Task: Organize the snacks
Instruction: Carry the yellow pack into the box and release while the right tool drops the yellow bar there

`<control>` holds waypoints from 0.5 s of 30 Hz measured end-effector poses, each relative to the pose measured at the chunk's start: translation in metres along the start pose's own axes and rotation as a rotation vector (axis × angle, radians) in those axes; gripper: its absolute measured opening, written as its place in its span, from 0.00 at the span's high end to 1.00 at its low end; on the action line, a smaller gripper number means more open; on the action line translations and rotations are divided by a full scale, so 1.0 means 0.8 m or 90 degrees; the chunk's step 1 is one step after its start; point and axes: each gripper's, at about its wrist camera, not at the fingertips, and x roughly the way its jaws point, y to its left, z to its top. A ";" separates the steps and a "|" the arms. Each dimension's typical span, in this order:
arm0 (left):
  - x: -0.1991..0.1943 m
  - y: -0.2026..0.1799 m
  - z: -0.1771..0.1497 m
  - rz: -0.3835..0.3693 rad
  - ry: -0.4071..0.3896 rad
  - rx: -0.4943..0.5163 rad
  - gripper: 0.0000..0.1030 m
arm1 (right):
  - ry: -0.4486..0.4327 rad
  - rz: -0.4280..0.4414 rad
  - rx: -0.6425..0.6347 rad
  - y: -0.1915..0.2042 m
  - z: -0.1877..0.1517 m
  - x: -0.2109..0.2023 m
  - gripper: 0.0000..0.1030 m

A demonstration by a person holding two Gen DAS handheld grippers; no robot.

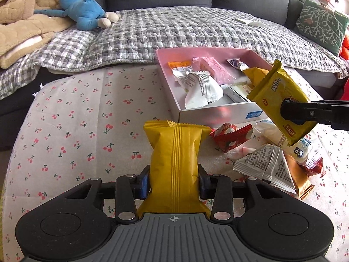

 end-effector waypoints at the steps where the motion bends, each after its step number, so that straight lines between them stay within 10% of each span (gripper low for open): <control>1: -0.002 0.000 0.001 0.000 -0.001 -0.002 0.63 | -0.001 -0.001 0.000 0.001 0.001 -0.001 0.79; 15: -0.021 -0.015 0.020 -0.008 -0.030 -0.026 0.63 | -0.016 -0.009 0.037 -0.007 0.016 -0.013 0.79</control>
